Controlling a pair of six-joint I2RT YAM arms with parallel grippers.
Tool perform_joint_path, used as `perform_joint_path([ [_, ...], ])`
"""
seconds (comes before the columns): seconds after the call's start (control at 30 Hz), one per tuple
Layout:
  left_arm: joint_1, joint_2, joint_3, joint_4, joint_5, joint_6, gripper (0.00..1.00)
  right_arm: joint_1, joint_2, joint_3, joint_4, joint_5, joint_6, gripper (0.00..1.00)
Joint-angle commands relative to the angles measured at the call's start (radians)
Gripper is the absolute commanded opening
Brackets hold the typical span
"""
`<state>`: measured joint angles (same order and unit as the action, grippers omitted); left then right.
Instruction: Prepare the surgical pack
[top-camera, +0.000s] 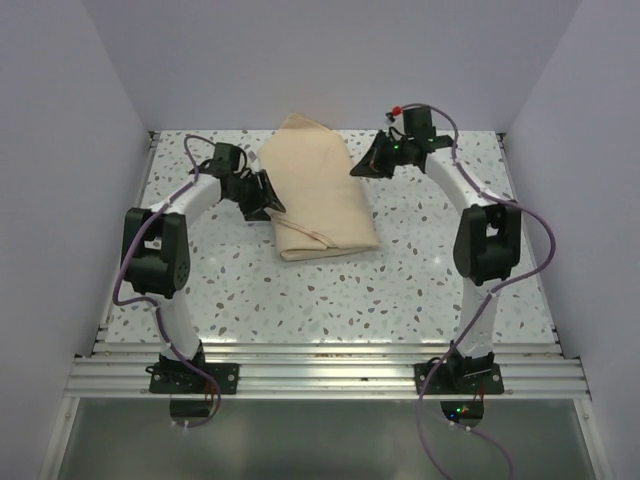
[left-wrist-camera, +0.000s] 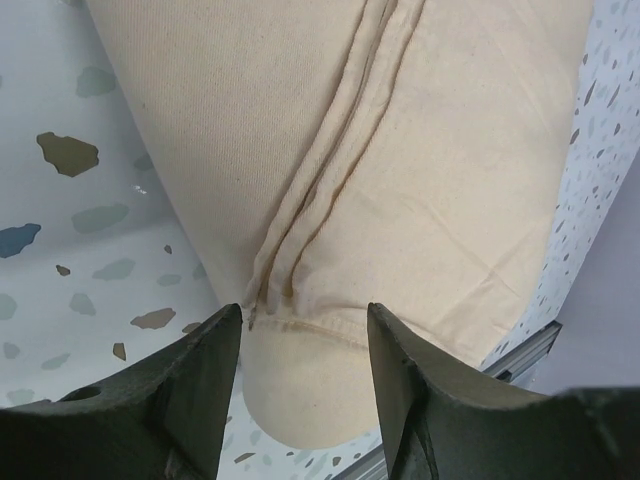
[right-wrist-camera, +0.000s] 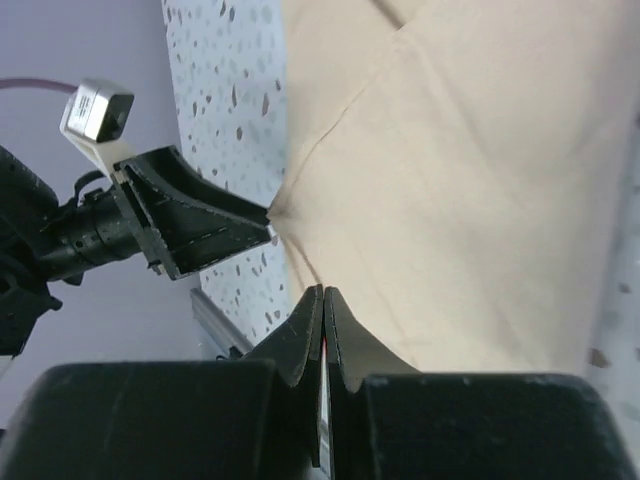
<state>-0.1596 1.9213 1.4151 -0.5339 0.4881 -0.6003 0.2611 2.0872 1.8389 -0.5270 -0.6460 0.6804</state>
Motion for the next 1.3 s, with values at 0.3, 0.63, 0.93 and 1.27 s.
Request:
perform_joint_path([
  [0.3,-0.034,0.036,0.074,-0.097,-0.077,0.076,0.58,-0.111,-0.104,-0.226,-0.13,0.138,-0.171,0.0],
  [0.63,-0.035,0.081,0.062,-0.115,-0.097,0.103,0.34,-0.092,-0.039,-0.306,-0.113,0.129,-0.173,0.0],
  [0.93,-0.035,0.087,0.032,-0.121,-0.112,0.115,0.0,-0.04,-0.01,-0.334,-0.111,0.138,-0.18,0.0],
  [1.27,-0.035,0.012,-0.11,-0.098,-0.121,0.142,0.0,0.024,-0.111,-0.472,-0.081,0.103,-0.134,0.0],
])
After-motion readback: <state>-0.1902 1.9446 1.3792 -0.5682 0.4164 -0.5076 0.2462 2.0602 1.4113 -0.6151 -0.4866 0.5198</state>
